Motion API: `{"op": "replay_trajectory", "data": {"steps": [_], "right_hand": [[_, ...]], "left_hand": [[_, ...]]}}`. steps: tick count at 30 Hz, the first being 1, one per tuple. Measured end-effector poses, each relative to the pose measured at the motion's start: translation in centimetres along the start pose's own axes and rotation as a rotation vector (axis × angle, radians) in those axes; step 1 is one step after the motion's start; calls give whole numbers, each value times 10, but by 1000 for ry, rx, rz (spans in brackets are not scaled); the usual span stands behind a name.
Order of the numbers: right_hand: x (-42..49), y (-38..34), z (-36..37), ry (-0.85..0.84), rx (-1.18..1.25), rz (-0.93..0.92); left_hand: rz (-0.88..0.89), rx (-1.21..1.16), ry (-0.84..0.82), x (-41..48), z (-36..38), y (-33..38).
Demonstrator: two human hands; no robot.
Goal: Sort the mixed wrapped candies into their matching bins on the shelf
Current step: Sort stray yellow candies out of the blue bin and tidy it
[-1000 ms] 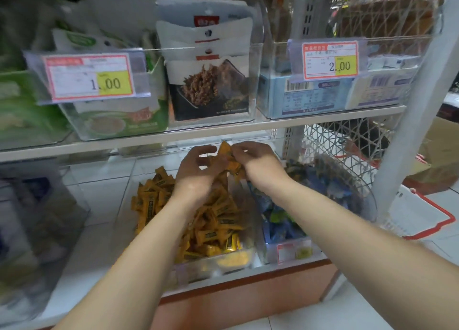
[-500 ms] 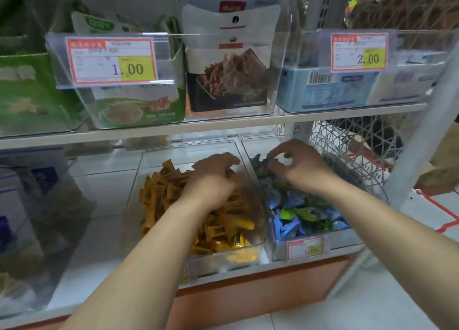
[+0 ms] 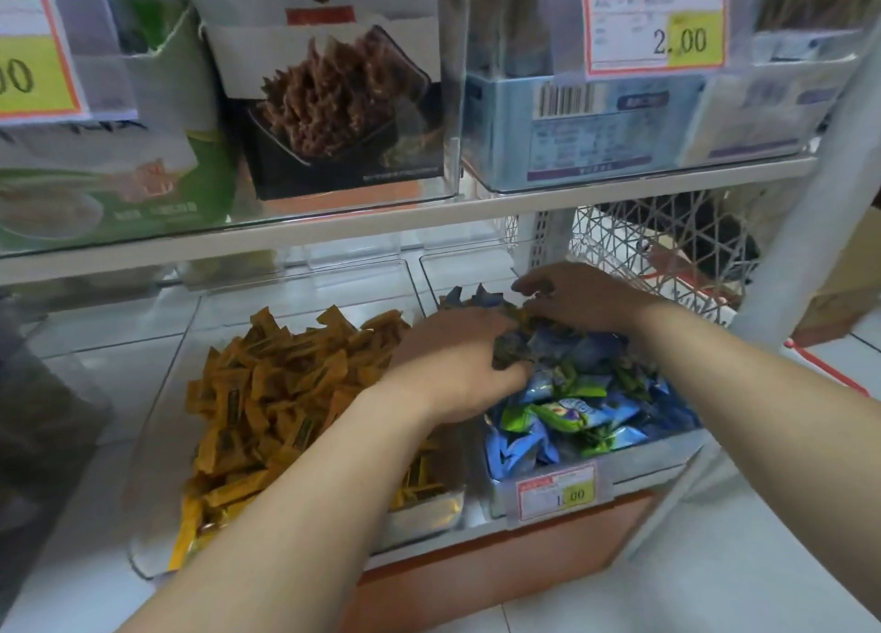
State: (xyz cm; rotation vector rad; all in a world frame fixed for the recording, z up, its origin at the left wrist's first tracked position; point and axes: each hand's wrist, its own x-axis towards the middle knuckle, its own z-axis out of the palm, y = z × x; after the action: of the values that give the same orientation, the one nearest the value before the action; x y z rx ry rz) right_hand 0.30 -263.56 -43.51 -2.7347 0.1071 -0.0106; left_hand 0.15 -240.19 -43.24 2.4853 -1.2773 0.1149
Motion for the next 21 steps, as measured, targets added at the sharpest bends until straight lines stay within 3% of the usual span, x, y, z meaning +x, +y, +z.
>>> {"op": "replay_trajectory", "data": {"steps": [5, 13, 21], "right_hand": [[13, -1, 4, -230, -170, 3], [21, -2, 6, -230, -184, 27], [24, 3, 5, -165, -28, -3]], "left_hand": [[107, 157, -143, 7, 10, 11], [102, 177, -220, 8, 13, 11], [93, 155, -212, 6, 12, 12]]}}
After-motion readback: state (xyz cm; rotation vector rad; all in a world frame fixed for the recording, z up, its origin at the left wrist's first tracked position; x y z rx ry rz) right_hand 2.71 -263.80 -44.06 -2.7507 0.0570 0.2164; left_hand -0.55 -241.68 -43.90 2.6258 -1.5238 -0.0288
